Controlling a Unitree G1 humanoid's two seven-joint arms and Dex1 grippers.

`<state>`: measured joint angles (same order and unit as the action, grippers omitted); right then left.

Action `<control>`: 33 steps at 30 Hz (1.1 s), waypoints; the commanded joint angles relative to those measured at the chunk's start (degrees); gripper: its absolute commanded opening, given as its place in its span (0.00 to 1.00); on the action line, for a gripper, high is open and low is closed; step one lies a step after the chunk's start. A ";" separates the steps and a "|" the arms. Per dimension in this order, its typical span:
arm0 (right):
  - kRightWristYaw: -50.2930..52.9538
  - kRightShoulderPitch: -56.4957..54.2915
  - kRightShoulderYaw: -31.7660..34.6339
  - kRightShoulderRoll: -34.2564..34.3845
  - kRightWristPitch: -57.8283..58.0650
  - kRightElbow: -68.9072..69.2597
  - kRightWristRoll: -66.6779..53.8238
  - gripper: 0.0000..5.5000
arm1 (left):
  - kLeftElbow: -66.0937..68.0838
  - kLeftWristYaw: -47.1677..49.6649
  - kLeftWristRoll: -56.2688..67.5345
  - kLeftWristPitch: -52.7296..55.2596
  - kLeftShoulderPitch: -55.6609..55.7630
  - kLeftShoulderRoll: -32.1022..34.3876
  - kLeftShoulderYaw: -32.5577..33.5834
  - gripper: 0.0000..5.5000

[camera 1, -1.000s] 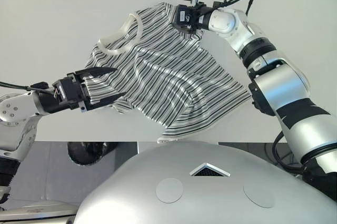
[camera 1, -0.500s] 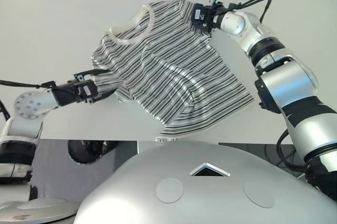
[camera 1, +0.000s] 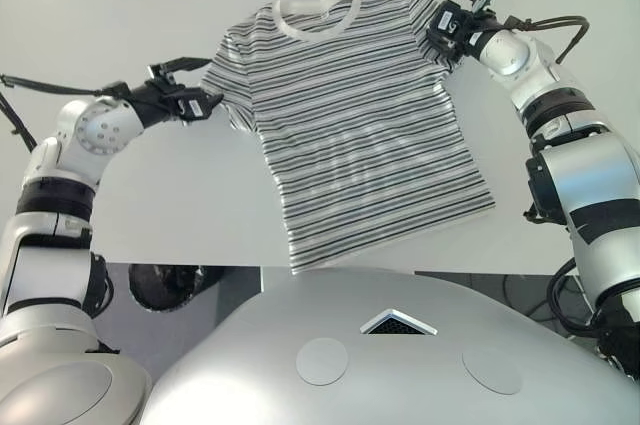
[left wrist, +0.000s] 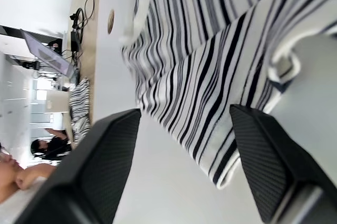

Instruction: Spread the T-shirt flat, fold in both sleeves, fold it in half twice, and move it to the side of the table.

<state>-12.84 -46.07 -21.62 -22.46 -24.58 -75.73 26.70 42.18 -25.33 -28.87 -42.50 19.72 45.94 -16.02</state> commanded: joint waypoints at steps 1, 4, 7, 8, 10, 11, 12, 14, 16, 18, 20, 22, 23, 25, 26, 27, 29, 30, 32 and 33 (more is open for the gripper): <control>-2.83 4.27 -0.32 -0.48 0.13 -1.56 0.75 0.69 | 11.10 6.81 -11.91 0.75 4.23 -2.12 -8.79 0.57; -3.25 4.23 0.33 -0.70 -0.83 -1.22 0.34 0.69 | 17.22 13.30 -17.66 0.65 7.72 -1.33 -14.06 0.57; -3.21 4.69 1.49 -1.37 -1.40 -1.03 -0.55 0.69 | 21.46 17.39 -20.34 0.72 11.30 -1.03 -17.41 0.57; -3.30 4.88 1.77 -1.40 -1.64 -0.94 -0.92 0.69 | 22.70 18.54 -20.70 0.70 12.20 -1.18 -18.19 0.57; -4.02 5.52 2.74 -1.00 -2.98 -0.38 -2.24 0.69 | 24.71 21.25 -21.42 1.08 13.93 -1.74 -19.66 0.57; -4.65 6.06 3.36 -0.62 -4.16 0.21 -3.09 0.69 | 25.49 23.10 -21.78 1.47 14.86 -2.25 -20.25 0.57; -5.20 6.59 3.87 -0.33 -5.17 0.75 -3.74 0.69 | 26.07 24.52 -21.80 1.75 15.64 -2.73 -20.70 0.57; -5.67 7.81 4.12 0.00 -6.87 1.93 -4.47 0.69 | 26.54 27.72 -21.57 1.48 16.76 -3.57 -21.39 0.57; -5.84 9.19 4.37 -0.16 -8.59 3.45 -4.99 0.69 | 26.09 31.20 -20.04 -0.25 17.49 -4.45 -20.48 0.57; -6.26 10.75 4.86 -0.84 -10.62 5.55 -6.03 0.69 | 24.87 33.78 -17.21 -3.42 17.82 -5.05 -18.45 0.57; -6.82 13.35 6.20 -1.98 -13.18 9.90 -8.13 0.69 | 22.67 33.99 -11.34 -8.85 17.39 -5.44 -14.37 0.57; -7.15 16.38 8.14 -3.52 -14.47 15.50 -10.68 0.69 | 20.12 32.29 -5.52 -13.72 16.10 -5.32 -10.70 0.57; -6.93 17.73 9.08 -4.32 -14.42 18.18 -11.57 0.69 | 18.89 31.00 -3.10 -15.47 15.18 -5.02 -9.41 0.57; -5.06 20.78 11.84 -6.40 -13.68 24.46 -13.06 0.69 | 16.38 27.54 2.49 -18.13 12.42 -3.79 -6.50 0.57; -4.07 22.18 13.55 -7.20 -13.33 27.50 -13.93 0.69 | 15.11 25.83 5.50 -18.78 10.82 -3.18 -4.95 0.57; -2.89 23.60 15.41 -7.97 -12.90 30.80 -14.75 0.69 | 13.74 24.14 8.47 -19.04 9.03 -2.48 -3.43 0.57; -1.23 26.46 18.80 -8.99 -12.35 37.21 -16.66 0.69 | 10.75 21.71 12.66 -18.10 5.40 -1.14 -0.47 0.57; 0.07 27.89 20.52 -9.35 -11.89 40.44 -17.29 0.69 | 8.56 20.47 15.06 -16.51 3.34 -0.80 1.20 0.57; 1.93 30.34 23.51 -9.54 -10.94 46.45 -18.53 0.69 | 1.20 18.89 17.62 -13.54 -1.99 -0.47 3.32 0.57; 2.24 31.82 24.75 -9.58 -9.96 50.12 -19.33 0.69 | -4.91 17.45 19.05 -12.11 -5.92 -0.52 3.47 0.57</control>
<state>-11.53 -16.56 0.64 -31.15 -36.37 -31.50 8.84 45.72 -5.28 -11.89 -57.25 19.55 44.94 -13.27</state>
